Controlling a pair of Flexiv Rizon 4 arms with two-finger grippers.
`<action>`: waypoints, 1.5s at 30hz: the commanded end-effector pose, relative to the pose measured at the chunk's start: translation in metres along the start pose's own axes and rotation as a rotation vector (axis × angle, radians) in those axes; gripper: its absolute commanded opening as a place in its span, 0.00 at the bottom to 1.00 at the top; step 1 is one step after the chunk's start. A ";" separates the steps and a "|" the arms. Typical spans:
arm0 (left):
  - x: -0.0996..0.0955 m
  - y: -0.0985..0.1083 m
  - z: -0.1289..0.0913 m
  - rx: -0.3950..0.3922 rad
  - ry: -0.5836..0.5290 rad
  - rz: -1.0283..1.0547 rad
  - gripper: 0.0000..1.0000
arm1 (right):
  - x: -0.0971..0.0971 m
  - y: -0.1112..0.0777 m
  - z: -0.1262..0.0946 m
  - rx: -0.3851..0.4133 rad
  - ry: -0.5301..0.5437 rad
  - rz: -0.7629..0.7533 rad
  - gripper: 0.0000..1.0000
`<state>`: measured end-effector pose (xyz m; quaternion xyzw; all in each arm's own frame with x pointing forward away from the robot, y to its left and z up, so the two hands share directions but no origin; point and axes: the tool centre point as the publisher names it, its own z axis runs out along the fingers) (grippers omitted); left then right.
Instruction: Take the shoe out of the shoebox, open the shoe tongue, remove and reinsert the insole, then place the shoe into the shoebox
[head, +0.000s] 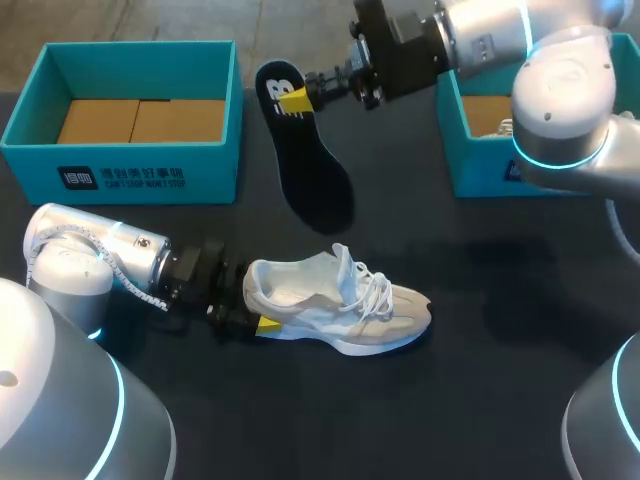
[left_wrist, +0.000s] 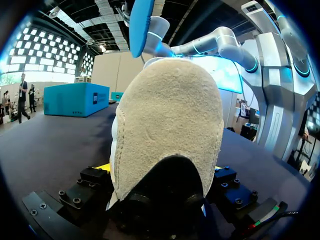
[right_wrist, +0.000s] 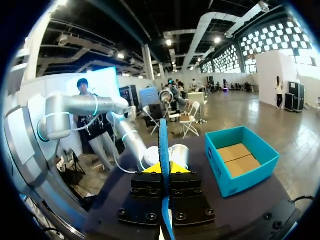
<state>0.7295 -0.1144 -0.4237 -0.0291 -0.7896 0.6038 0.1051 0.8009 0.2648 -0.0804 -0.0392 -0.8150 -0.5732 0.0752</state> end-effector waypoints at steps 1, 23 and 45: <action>-0.001 0.004 -0.001 0.000 -0.001 0.000 0.00 | 0.002 0.003 -0.002 0.019 -0.010 0.002 0.00; -0.001 0.004 -0.001 0.000 -0.001 0.000 0.00 | 0.029 0.032 -0.037 -0.110 -0.030 0.033 0.00; -0.001 0.004 -0.001 0.000 -0.001 0.000 0.00 | 0.071 0.054 -0.099 -0.224 -0.067 0.107 0.00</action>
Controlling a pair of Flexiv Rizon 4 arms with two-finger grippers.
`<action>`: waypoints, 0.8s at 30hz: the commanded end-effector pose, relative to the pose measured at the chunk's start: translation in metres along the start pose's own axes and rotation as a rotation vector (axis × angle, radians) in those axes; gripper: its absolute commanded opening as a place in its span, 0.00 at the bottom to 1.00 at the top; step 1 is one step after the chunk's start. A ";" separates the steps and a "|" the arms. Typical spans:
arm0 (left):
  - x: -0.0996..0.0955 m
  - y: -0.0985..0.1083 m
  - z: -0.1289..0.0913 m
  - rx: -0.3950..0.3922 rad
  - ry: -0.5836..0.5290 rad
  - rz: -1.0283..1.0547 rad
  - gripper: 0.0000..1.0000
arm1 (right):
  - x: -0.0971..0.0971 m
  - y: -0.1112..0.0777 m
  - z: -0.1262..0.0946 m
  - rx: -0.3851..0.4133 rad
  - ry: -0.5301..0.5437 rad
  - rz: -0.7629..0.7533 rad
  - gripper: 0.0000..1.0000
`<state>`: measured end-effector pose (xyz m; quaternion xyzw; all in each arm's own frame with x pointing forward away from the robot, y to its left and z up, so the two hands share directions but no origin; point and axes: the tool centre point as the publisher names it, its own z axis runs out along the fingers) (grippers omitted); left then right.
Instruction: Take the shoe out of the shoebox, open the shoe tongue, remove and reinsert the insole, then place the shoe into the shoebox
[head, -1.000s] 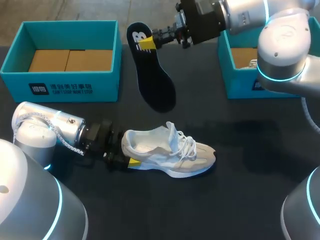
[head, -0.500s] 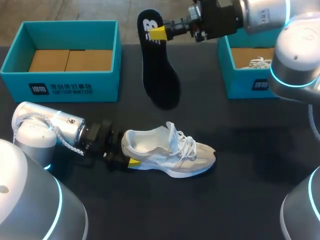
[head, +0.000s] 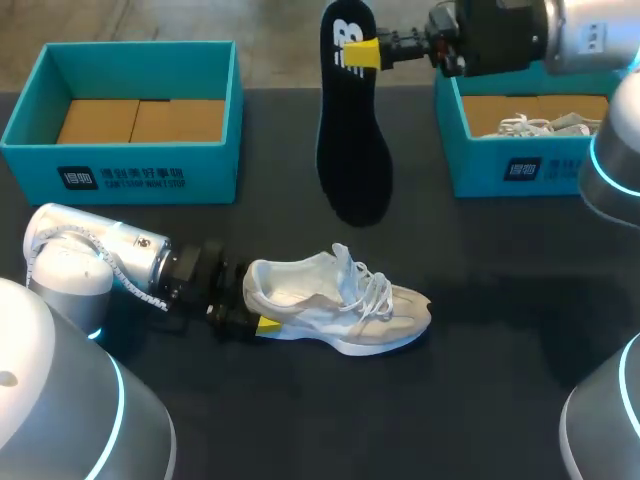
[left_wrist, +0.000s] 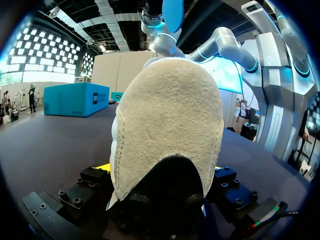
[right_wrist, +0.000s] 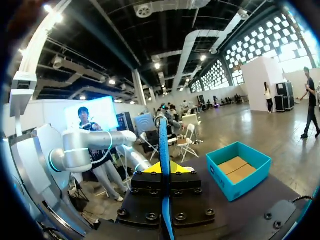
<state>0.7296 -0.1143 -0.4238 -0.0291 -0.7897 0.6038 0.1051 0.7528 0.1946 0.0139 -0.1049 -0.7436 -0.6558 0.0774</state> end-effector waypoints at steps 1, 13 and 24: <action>-0.001 0.004 -0.001 0.000 -0.001 0.000 0.00 | 0.006 -0.001 -0.006 0.002 -0.013 0.002 0.00; -0.001 0.004 -0.001 0.000 -0.001 0.000 0.00 | 0.008 0.005 -0.012 -0.009 -0.016 0.007 0.00; -0.001 0.004 -0.001 0.000 -0.001 0.000 0.00 | 0.049 0.027 -0.047 -0.016 -0.047 0.068 0.00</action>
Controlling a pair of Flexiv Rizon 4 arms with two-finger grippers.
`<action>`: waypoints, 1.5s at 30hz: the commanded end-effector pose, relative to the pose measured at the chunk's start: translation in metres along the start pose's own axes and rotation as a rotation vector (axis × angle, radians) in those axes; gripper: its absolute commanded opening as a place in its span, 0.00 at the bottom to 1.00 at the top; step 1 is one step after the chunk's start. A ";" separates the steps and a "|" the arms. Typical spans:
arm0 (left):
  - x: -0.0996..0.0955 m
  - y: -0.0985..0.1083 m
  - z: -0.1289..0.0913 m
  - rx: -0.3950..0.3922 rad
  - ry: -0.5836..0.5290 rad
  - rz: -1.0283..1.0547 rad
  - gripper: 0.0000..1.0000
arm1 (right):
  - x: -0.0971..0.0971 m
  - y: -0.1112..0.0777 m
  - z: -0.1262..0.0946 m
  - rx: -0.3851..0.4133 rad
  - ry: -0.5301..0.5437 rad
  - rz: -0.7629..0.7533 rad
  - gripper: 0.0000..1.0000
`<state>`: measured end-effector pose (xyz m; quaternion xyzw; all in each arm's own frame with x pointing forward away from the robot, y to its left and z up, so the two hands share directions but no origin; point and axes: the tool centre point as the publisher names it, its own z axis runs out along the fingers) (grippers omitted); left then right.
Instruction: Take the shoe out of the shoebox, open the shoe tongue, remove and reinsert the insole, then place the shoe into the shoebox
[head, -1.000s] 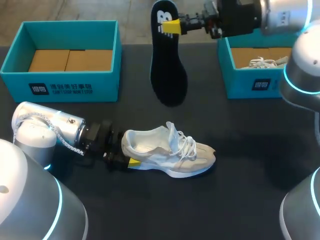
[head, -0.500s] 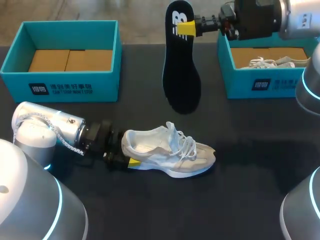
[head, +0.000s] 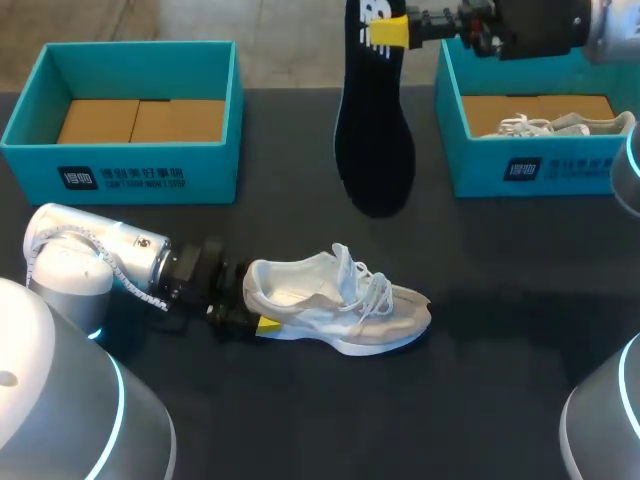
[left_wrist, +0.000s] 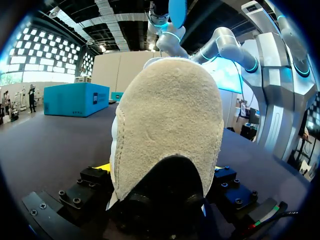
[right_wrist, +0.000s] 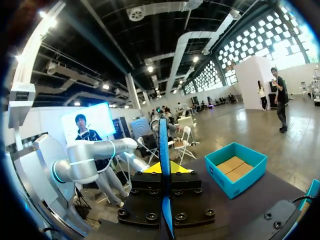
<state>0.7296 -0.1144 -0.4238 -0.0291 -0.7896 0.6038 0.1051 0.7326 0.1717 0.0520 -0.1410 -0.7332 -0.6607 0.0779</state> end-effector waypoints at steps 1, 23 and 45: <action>-0.001 0.004 -0.001 0.000 -0.001 0.000 0.00 | 0.023 -0.002 -0.021 0.016 0.010 0.018 0.00; -0.001 0.004 -0.001 0.000 -0.001 0.000 0.00 | 0.057 0.018 -0.052 0.042 -0.048 0.168 0.00; -0.001 0.004 -0.001 0.000 -0.001 0.000 0.00 | 0.073 0.030 -0.068 0.019 -0.081 0.184 0.00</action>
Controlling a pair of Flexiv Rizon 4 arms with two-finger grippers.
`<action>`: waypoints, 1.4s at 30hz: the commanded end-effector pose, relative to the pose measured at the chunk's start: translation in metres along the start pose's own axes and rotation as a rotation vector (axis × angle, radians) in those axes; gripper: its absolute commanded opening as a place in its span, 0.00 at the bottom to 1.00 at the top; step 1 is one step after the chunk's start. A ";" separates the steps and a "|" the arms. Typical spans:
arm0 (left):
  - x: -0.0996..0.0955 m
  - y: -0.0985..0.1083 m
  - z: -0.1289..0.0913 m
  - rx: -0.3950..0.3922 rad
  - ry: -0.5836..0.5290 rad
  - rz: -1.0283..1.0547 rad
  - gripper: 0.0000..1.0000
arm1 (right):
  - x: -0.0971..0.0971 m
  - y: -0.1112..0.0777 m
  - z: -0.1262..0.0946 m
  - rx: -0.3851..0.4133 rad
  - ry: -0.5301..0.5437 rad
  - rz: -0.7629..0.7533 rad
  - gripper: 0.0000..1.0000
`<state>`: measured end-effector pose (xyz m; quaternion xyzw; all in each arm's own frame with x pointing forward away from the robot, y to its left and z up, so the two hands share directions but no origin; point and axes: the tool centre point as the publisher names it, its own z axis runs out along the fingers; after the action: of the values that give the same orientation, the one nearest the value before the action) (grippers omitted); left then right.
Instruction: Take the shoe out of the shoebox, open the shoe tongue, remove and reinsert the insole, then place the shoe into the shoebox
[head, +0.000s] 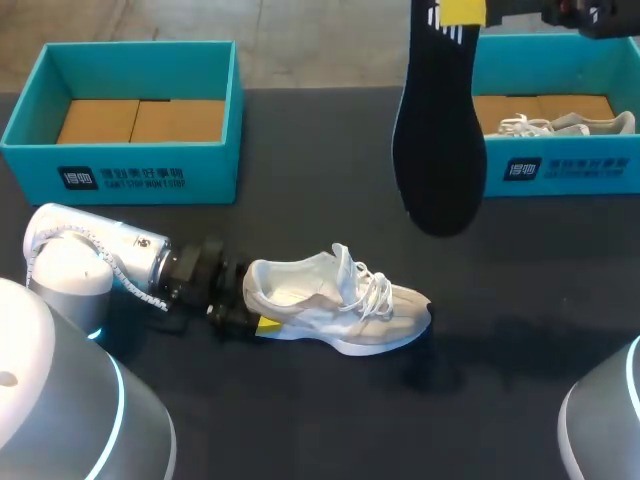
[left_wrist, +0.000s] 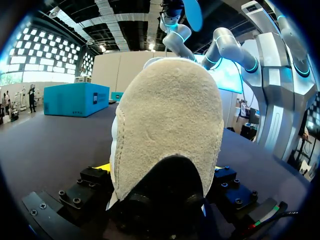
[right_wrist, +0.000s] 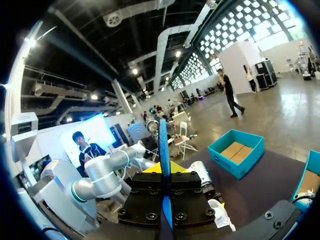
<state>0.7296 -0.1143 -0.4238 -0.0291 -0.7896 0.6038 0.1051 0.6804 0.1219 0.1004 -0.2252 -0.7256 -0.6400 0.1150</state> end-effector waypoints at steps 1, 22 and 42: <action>-0.001 0.004 -0.001 0.000 -0.001 0.000 0.00 | 0.017 0.002 -0.012 -0.005 -0.020 0.010 0.00; -0.001 0.004 -0.001 0.000 -0.001 0.000 0.00 | 0.061 -0.021 -0.033 0.053 0.059 -0.019 0.00; -0.001 0.004 -0.001 0.000 -0.001 0.000 0.00 | 0.070 -0.061 -0.038 -0.016 0.053 0.057 0.00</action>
<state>0.7297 -0.1143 -0.4239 -0.0291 -0.7897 0.6038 0.1051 0.5936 0.0955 0.0916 -0.2254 -0.7197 -0.6382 0.1549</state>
